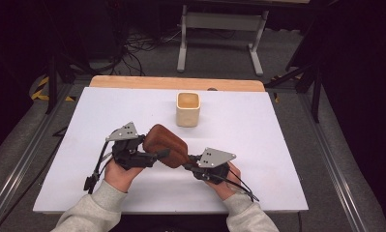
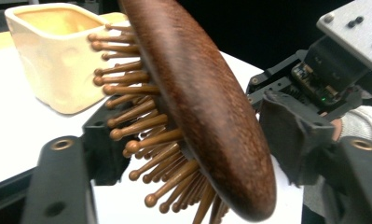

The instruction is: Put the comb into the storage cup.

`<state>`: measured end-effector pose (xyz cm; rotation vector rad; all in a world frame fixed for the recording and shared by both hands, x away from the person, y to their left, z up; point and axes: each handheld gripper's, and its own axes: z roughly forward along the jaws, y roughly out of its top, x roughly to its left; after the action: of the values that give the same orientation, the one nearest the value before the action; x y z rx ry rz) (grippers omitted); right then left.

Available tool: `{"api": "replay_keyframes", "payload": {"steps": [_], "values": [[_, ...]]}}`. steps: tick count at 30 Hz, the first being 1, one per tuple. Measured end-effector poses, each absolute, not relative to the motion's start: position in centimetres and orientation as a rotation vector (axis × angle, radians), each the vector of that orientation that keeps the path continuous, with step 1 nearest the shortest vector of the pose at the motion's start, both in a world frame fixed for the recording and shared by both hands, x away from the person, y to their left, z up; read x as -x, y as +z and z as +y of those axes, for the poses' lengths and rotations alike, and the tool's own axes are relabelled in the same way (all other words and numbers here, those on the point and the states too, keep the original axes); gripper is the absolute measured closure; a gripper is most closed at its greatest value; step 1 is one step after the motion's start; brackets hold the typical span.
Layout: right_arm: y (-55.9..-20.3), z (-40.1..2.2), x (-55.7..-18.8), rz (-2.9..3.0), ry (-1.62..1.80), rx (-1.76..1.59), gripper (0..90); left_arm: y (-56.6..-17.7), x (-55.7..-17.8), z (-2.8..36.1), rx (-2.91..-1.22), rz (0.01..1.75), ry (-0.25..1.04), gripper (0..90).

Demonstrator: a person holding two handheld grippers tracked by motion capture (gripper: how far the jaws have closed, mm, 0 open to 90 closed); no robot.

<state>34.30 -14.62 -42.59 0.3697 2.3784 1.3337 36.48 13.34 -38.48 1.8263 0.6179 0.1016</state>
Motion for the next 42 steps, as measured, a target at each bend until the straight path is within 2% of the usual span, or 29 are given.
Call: {"api": "replay_keyframes", "payload": {"steps": [7, 10, 12, 26, 38, 42], "values": [[-42.8, -14.5, -34.3, 2.387, 1.309, -0.369, 71.7, -38.4, -36.3, 13.2, -1.853, 0.578, 0.083, 41.0], [-42.9, -14.3, -34.3, 2.399, 1.29, -0.354, 70.8, -38.1, -36.2, 13.4, -1.832, 0.547, 0.031, 50.4], [-42.9, -14.2, -34.3, 2.4, 1.291, -0.352, 70.4, -38.0, -36.2, 13.3, -1.831, 0.531, 0.02, 52.9], [-42.7, -14.4, -34.2, 2.388, 1.331, -0.331, 69.0, -36.8, -35.8, 13.0, -1.844, 0.501, 0.041, 57.5], [-42.0, -15.6, -35.1, 2.347, 1.458, -0.399, 13.4, -33.8, -36.6, 12.9, -1.874, 0.469, 0.106, 56.9], [-41.9, -16.4, -35.6, 2.331, 1.489, -0.442, 4.6, -32.8, -37.0, 12.8, -1.883, 0.466, 0.142, 56.7]]}}
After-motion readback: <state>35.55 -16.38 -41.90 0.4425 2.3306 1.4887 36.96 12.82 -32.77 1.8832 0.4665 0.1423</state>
